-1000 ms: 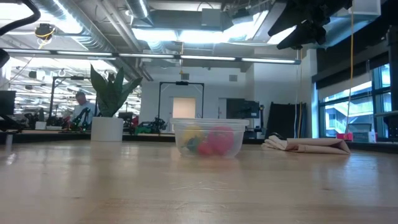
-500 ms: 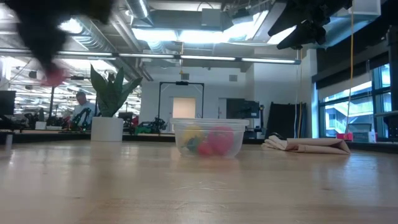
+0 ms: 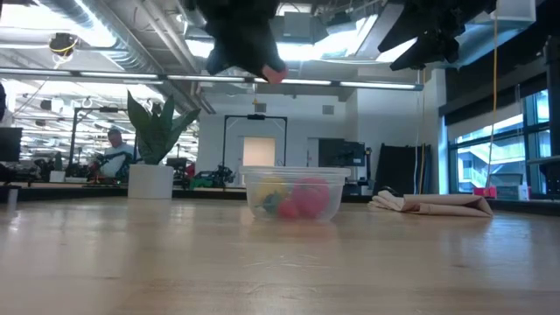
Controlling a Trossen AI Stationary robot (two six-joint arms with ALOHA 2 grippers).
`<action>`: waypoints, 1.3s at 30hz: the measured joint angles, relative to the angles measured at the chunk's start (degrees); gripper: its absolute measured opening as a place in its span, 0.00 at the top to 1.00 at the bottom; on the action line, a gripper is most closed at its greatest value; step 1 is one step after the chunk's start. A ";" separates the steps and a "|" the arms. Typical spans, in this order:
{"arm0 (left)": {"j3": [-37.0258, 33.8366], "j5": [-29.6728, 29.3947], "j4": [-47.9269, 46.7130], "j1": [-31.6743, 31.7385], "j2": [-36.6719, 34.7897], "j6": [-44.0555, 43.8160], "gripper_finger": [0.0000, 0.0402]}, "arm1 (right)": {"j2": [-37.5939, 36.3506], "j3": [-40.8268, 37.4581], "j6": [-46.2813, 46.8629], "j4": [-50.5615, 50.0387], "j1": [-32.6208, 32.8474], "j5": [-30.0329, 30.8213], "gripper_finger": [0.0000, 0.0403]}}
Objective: Pick and placing Produce into tupperware
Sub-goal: Put the pink peach into the transparent bin, then put the blue berry into the transparent bin
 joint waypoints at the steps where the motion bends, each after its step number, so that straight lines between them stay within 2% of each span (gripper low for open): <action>1: 0.00 0.11 0.50 0.82 0.00 0.55 0.77 | 0.00 0.00 -0.02 -0.09 0.00 0.01 0.27; 9: 0.00 -0.11 2.23 4.16 0.30 4.87 0.80 | 0.00 0.00 -0.27 -0.46 0.00 0.01 0.27; 17: 0.02 0.55 6.59 3.21 9.27 5.53 0.77 | 0.00 0.00 -1.51 -1.10 0.00 0.01 0.27; 24: -0.04 4.57 6.78 3.59 16.81 6.10 0.80 | 0.00 0.00 -1.51 -1.40 0.00 0.01 0.27; 29: -0.07 6.93 6.99 4.17 18.37 6.07 0.74 | 0.00 0.01 -1.53 -1.55 0.00 0.01 0.27; 39: -0.07 7.77 7.25 4.17 18.40 5.07 0.60 | 0.00 0.00 -1.53 -1.82 0.00 -0.01 0.27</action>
